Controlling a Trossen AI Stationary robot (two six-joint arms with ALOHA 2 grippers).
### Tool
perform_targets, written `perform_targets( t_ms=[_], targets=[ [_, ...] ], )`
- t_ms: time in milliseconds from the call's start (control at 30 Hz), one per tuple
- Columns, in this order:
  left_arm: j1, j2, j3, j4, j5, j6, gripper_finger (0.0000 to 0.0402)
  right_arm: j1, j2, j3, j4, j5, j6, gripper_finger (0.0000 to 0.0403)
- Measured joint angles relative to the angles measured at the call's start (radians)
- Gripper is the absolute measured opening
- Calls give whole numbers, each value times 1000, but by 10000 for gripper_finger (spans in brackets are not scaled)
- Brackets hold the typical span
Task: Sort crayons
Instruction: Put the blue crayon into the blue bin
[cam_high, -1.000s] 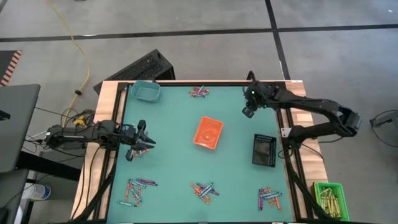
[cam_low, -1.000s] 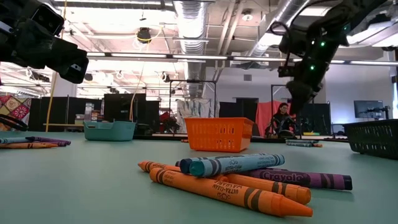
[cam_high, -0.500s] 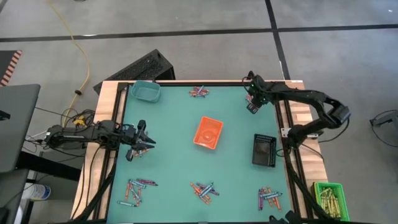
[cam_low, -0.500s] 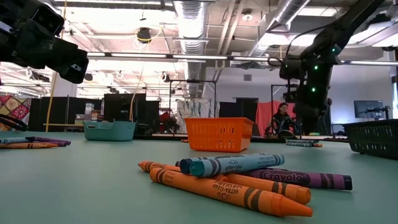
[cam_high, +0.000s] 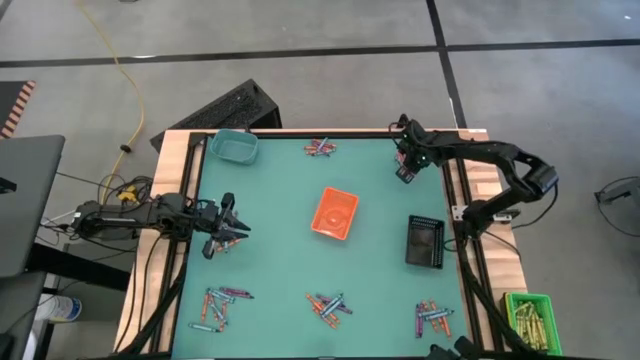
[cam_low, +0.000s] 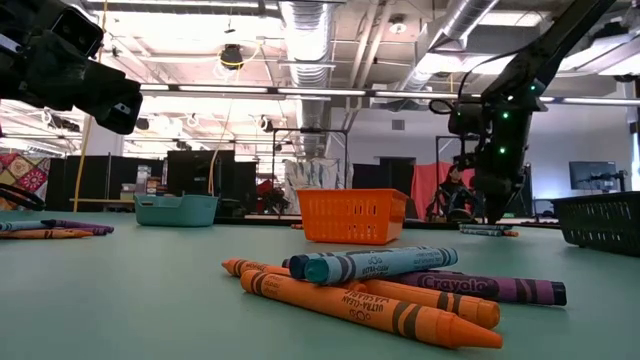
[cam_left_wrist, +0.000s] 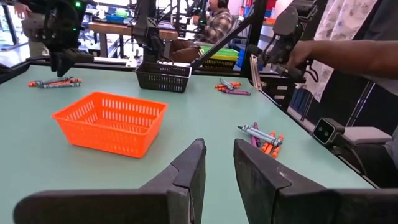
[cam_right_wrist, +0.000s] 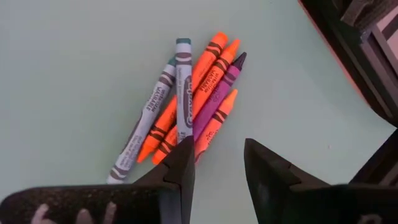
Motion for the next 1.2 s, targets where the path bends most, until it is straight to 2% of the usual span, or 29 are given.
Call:
perform_targets(
  t_ms=[167,667,1200],
  targets=[
    [0,0,0,0,0,0,73,12,1,0,4,-58,4,132],
    [0,0,0,0,0,0,73,25,1,0,3,-62,23,132],
    [0,0,0,0,0,0,73,26,1,0,3,-101,135,132]
  ],
)
